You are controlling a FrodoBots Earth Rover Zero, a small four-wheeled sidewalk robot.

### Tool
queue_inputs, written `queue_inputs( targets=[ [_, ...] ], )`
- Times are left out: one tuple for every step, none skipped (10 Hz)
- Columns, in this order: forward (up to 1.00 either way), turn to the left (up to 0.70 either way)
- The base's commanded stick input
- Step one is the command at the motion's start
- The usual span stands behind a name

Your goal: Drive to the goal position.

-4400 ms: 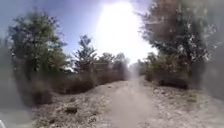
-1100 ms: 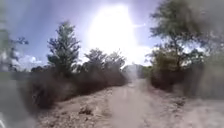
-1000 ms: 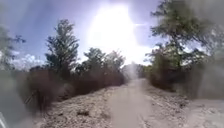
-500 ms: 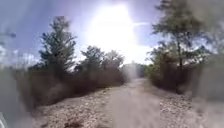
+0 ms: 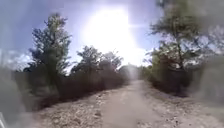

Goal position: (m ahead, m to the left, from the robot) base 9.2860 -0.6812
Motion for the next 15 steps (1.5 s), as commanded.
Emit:
queue_inputs(
  targets=[
    [0.7, 0.0],
    [0.7, -0.03],
    [0.7, -0.13],
    [0.7, -0.14],
    [0.7, -0.14],
    [0.7, -0.02],
    [0.7, 0.0],
    [0.7, 0.0],
    [0.7, 0.0],
    [0.7, 0.0],
    [0.7, 0.0],
    [0.7, 0.0],
    [0.7, 0.0],
    [0.7, 0.0],
    [0.7, 0.0]
  ],
)
